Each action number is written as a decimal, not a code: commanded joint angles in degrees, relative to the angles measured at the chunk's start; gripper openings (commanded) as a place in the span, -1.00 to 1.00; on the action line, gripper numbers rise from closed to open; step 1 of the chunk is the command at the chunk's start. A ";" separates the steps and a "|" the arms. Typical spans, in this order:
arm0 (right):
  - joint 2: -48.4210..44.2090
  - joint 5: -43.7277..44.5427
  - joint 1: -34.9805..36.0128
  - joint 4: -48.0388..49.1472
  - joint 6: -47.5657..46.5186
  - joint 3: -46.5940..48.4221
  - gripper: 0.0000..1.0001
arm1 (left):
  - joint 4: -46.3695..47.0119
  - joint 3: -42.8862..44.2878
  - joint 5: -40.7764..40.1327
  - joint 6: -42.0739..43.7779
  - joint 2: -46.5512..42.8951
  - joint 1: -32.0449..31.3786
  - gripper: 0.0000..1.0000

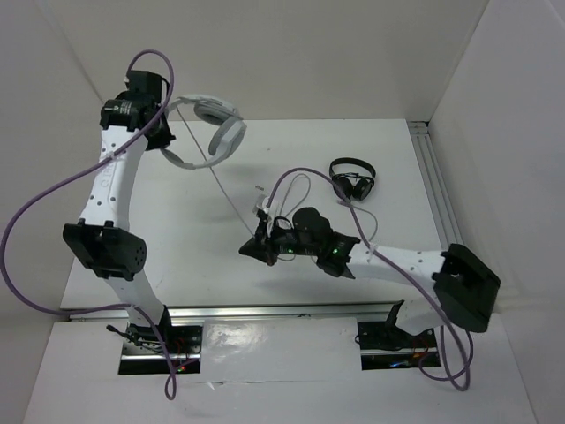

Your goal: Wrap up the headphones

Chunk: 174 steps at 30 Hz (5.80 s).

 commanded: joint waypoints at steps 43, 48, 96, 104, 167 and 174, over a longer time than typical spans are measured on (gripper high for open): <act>-8.86 47.00 -10.52 -18.47 -20.59 24.28 -0.53 | 8.14 -42.23 -2.17 9.59 -26.61 -48.14 -1.00; -8.32 34.97 -14.92 -19.09 -17.36 21.65 -0.74 | 5.07 -37.22 -5.06 7.49 -27.22 -49.28 -1.00; 12.89 -8.05 -5.09 36.61 17.50 -11.57 -1.00 | -0.13 11.24 -9.87 -0.78 -2.44 -8.68 -1.00; -19.63 11.22 6.77 -3.77 -0.19 -6.41 -1.00 | 1.81 -5.64 -21.58 -4.47 2.04 -9.30 -1.00; 4.16 23.79 -36.71 -4.68 2.08 17.52 -1.00 | -15.77 -17.52 -15.96 -1.31 -21.95 -54.74 -1.00; 5.47 15.10 -37.86 -4.85 2.17 18.21 -1.00 | -15.77 -13.67 -14.29 -0.78 -21.95 -56.32 -1.00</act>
